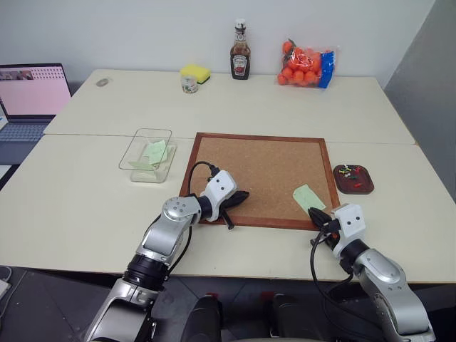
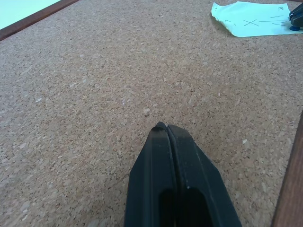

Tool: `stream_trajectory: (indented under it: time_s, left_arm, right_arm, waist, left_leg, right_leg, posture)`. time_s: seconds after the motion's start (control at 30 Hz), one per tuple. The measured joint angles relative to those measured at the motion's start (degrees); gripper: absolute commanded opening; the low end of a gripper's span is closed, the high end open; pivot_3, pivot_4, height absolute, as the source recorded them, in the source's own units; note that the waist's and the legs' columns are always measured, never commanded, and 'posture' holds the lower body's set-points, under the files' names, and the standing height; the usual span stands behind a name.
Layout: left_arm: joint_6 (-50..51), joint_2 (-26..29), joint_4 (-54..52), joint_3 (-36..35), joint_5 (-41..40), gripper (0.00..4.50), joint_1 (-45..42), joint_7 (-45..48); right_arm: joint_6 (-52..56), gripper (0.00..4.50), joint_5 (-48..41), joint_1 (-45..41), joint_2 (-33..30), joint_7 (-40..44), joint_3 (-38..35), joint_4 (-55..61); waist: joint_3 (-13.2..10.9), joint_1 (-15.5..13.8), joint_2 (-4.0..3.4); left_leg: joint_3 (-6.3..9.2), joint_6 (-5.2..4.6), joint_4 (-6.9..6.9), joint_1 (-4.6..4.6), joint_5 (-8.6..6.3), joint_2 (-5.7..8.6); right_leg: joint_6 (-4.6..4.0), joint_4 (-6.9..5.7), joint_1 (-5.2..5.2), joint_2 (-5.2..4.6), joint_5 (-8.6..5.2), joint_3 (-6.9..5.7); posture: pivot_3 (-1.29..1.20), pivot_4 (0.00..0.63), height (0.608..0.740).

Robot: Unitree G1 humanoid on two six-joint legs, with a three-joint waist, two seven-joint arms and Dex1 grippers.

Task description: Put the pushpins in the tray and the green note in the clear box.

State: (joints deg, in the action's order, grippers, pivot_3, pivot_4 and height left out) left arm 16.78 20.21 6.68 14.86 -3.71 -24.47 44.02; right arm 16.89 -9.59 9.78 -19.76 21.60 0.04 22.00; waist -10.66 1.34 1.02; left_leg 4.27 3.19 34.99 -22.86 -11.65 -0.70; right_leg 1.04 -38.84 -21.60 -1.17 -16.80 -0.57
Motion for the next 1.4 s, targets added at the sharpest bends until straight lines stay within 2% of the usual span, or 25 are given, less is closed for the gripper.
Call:
stream_trajectory:
  time_s: [0.2,0.33,0.6,0.77,0.83,0.87,1.0,1.33,1.4]
  left_arm:
    - [-0.4,0.01,0.06,0.12,0.03,0.0,0.0,0.0]
    - [-0.75,0.2,0.24,0.22,0.05,0.0,0.01,0.02]
    - [-0.9,0.15,0.3,0.32,-0.04,0.0,0.0,-0.06]
    - [2.29,-0.83,0.68,-1.36,-1.92,0.78,-0.62,0.27]
    - [7.16,-2.22,0.57,-3.1,-5.21,1.04,-1.53,0.66]
    - [9.3,-2.66,0.52,-3.74,-6.48,1.32,-1.98,0.66]
    - [21.14,-5.54,-0.69,-8.88,-13.91,2.14,-5.73,-0.78]
    - [49.56,-14.25,-2.29,-26.85,-32.79,4.21,-16.89,-13.31]
    - [53.98,-15.29,-2.18,-29.15,-35.28,4.47,-19.0,-15.54]
  right_arm:
    - [-4.22,0.04,0.12,-0.07,0.58,-0.34,-0.64,-0.76]
    - [-8.68,0.04,0.56,-2.27,0.23,-1.24,-4.15,1.11]
    - [-9.2,0.04,0.62,-2.82,0.68,-1.66,-4.37,2.09]
    - [-8.94,0.0,1.7,-4.62,0.22,-1.59,-3.93,2.09]
    - [-8.83,0.0,1.89,-5.16,-0.14,-1.17,-3.07,2.05]
    - [-8.8,0.0,1.95,-5.52,-0.18,-1.02,-2.98,2.05]
    - [-8.72,0.0,2.18,-7.9,-1.23,-0.31,-2.78,1.97]
    - [-8.56,0.0,3.15,-10.93,-2.02,0.23,-1.74,1.29]
    - [-8.43,0.0,3.36,-11.11,-2.21,0.59,-1.3,1.29]
  waist:
    - [-0.01,0.01,-0.01]
    - [0.0,0.0,0.0]
    - [0.0,0.01,0.0]
    - [0.0,0.0,0.0]
    - [-0.01,-0.06,0.01]
    - [-0.02,-0.06,0.03]
    - [-0.08,0.03,0.11]
    - [-0.15,0.17,0.23]
    - [-0.15,0.18,0.23]
  left_leg:
    - [-0.03,0.0,0.0,-0.02,0.0,0.01]
    - [-0.04,0.0,0.0,0.01,0.0,0.0]
    - [-0.01,0.0,-0.01,0.01,0.0,0.01]
    - [0.02,0.0,-0.01,0.0,0.0,0.01]
    - [0.03,0.0,0.0,-0.01,0.0,0.01]
    - [0.03,0.0,0.01,-0.02,0.0,0.01]
    - [0.02,0.0,0.01,-0.1,0.01,0.02]
    - [-0.02,0.02,0.02,-0.1,0.01,0.04]
    - [-0.03,0.02,0.02,-0.08,0.01,0.05]
  right_leg:
    - [0.0,-0.01,-0.04,0.0,0.0,0.0]
    - [0.01,0.0,-0.01,0.0,0.0,0.0]
    - [-0.02,-0.01,0.0,0.0,-0.01,0.0]
    - [-0.02,-0.02,0.0,0.01,-0.01,-0.03]
    - [-0.01,-0.02,0.0,0.0,-0.01,-0.04]
    - [0.0,-0.02,0.0,0.01,0.0,-0.05]
    - [0.01,-0.03,-0.08,0.02,0.01,-0.08]
    - [0.04,-0.04,-0.11,0.02,0.01,-0.09]
    - [0.04,-0.04,-0.1,0.03,0.01,-0.08]
  posture:
    - [0.0,0.15,0.74]
    - [0.0,0.15,0.74]
    - [0.0,0.15,0.74]
    - [0.0,0.15,0.74]
    - [0.0,0.15,0.74]
    - [0.0,0.15,0.74]
    - [0.0,0.15,0.74]
    - [0.0,0.15,0.74]
    - [0.0,0.15,0.74]
